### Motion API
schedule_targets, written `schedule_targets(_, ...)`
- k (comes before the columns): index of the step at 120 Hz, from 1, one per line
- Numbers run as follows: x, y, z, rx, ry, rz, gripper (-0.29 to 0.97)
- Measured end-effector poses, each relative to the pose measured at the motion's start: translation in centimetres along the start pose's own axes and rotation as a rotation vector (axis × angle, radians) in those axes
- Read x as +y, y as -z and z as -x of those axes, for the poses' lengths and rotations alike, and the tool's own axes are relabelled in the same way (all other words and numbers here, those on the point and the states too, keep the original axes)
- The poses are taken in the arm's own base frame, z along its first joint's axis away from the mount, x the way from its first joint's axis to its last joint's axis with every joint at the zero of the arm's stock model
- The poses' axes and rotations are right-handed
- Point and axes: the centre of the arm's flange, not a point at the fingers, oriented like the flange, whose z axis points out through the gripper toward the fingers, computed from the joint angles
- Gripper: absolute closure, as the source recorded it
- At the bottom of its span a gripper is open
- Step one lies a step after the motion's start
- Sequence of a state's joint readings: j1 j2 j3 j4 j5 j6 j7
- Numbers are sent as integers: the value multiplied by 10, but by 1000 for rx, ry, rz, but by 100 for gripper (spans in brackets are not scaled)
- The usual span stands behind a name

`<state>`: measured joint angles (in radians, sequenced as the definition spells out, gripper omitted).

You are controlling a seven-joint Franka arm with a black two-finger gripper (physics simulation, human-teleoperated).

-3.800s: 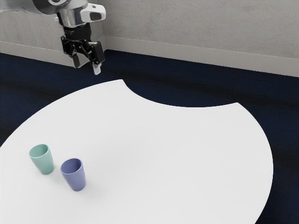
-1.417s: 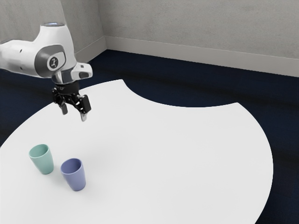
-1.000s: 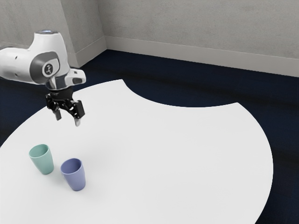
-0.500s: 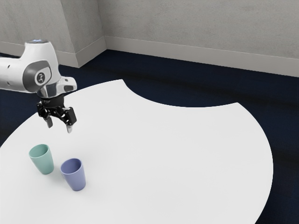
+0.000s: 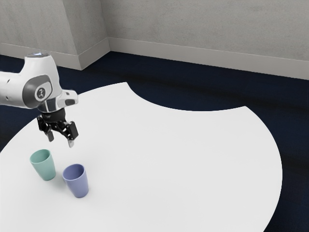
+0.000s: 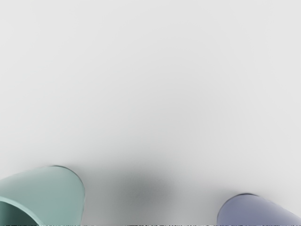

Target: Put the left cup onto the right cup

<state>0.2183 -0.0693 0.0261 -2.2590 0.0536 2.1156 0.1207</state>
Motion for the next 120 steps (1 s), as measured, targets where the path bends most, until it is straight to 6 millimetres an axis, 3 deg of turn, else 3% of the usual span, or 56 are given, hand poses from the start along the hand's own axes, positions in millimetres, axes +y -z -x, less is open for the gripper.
schedule_targets(49, -10, -6, 15, 12, 26, 2, 0)
schedule_targets(85, -30, -13, 20, 11, 66, 2, 0)
schedule_targets(120, -29, -26, 25, -10, 61, -1, 0)
